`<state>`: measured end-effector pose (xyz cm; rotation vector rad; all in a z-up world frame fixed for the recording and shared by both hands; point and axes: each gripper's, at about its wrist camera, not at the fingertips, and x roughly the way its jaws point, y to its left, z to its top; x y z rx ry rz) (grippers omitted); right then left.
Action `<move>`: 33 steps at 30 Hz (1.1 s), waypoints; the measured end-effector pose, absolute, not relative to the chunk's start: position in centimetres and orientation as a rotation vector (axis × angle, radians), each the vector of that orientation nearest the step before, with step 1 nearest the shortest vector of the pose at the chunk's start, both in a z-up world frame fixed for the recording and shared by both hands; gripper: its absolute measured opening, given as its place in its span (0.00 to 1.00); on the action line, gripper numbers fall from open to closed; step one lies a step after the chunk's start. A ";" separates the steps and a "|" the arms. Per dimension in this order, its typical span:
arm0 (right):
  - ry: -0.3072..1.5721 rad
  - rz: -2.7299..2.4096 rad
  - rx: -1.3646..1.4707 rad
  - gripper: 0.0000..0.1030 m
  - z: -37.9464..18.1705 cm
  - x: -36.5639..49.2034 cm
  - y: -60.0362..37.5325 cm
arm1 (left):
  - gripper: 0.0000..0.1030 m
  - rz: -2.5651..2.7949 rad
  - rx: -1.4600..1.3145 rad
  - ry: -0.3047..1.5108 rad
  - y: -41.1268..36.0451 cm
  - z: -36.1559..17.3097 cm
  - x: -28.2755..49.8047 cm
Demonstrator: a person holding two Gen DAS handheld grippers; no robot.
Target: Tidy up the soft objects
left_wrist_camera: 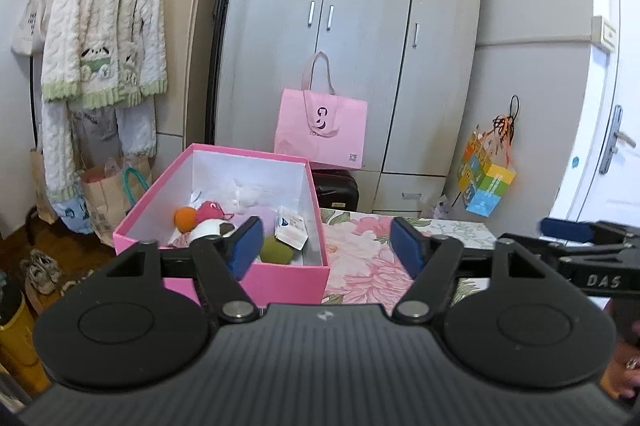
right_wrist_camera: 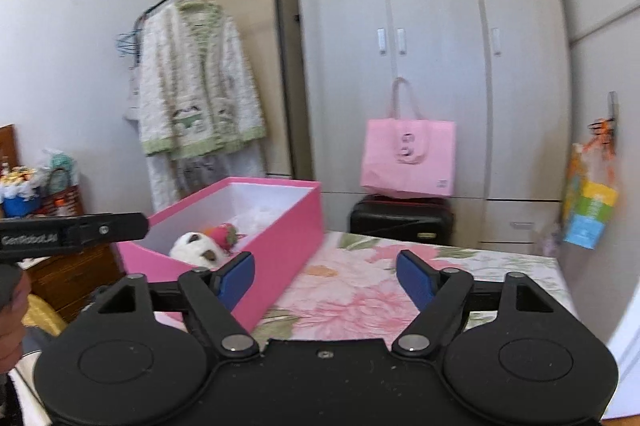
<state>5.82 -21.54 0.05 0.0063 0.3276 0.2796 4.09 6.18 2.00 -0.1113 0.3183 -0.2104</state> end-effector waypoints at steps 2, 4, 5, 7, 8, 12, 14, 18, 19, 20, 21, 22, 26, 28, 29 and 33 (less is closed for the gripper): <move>0.355 0.234 0.011 0.95 0.2 5.7 -21.9 | 0.76 -0.198 -0.076 0.328 5.6 2.5 4.3; 0.384 0.182 0.020 0.99 0.3 5.7 -22.2 | 0.88 -0.192 -0.050 0.338 5.3 2.8 4.4; 0.398 0.154 0.029 1.00 0.4 5.6 -22.4 | 0.98 -0.188 -0.042 0.343 5.2 3.0 4.4; 0.437 0.084 0.054 1.00 0.7 5.7 -22.8 | 1.00 -0.169 -0.039 0.361 5.1 3.3 4.8; 0.448 0.058 0.070 1.00 1.0 5.7 -23.0 | 1.00 -0.164 -0.031 0.371 5.1 3.4 5.2; 0.480 0.069 0.137 1.00 1.9 5.4 -24.2 | 1.00 -0.168 -0.001 0.472 4.6 4.1 6.6; 0.487 0.099 0.158 1.00 2.4 5.2 -24.5 | 1.00 -0.164 0.010 0.502 4.3 4.2 6.7; 0.468 0.064 0.051 1.00 2.6 4.3 -23.5 | 1.00 -0.172 0.048 0.451 3.6 4.0 5.5; 0.461 0.046 0.029 1.00 2.6 4.0 -23.2 | 1.00 -0.169 0.049 0.442 3.5 3.9 5.2; 0.454 0.032 0.017 1.00 2.6 3.8 -23.0 | 1.00 -0.164 0.048 0.434 3.3 3.8 4.9; 0.451 0.020 0.012 1.00 2.6 3.6 -22.9 | 1.00 -0.158 0.046 0.432 3.2 3.6 4.6; 0.452 0.014 0.010 1.00 2.6 3.4 -22.8 | 1.00 -0.156 0.044 0.432 3.1 3.6 4.5; 0.455 0.005 0.000 1.00 2.4 2.8 -22.6 | 1.00 -0.150 0.049 0.433 2.5 3.3 4.0; 0.456 0.008 0.000 1.00 2.4 2.6 -22.6 | 1.00 -0.161 0.063 0.434 2.2 3.3 4.0; 0.456 0.008 0.000 1.00 2.4 2.5 -22.6 | 1.00 -0.165 0.066 0.436 2.1 3.3 4.0; 0.458 0.001 0.002 1.00 2.3 2.1 -22.6 | 1.00 -0.164 0.063 0.445 1.8 3.1 3.9</move>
